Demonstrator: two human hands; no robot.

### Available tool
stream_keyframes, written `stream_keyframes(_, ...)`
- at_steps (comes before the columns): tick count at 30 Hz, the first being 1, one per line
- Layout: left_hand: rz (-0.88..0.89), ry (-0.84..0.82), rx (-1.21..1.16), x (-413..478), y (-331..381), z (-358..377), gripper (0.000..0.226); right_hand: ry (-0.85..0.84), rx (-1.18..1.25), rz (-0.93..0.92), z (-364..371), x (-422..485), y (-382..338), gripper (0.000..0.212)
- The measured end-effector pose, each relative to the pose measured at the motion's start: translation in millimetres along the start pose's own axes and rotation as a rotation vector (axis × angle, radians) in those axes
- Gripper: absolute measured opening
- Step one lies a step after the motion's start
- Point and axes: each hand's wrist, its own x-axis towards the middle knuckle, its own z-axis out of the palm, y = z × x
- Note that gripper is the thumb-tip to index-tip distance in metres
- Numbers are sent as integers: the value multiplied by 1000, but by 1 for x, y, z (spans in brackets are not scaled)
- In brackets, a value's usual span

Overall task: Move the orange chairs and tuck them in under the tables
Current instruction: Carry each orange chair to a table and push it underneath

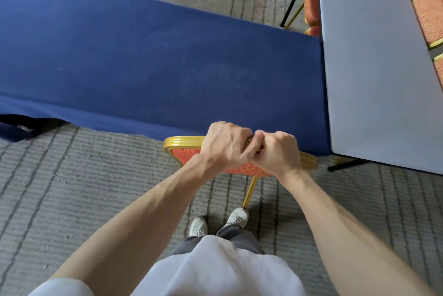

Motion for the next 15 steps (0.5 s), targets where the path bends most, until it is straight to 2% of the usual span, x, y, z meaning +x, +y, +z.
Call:
stream_keyframes(6, 28, -18, -15, -39, 7, 5, 54, -13, 39, -11, 7, -37, -11, 28)
stream_keyframes(11, 56, -23, -12, -55, 7, 12, 50, -100, 38, 54, 9, -53, -22, 27)
stream_keyframes(15, 106, -31, 9, -73, -11, 22, 52, -164, 14, 34, 25, -67, -36, 28)
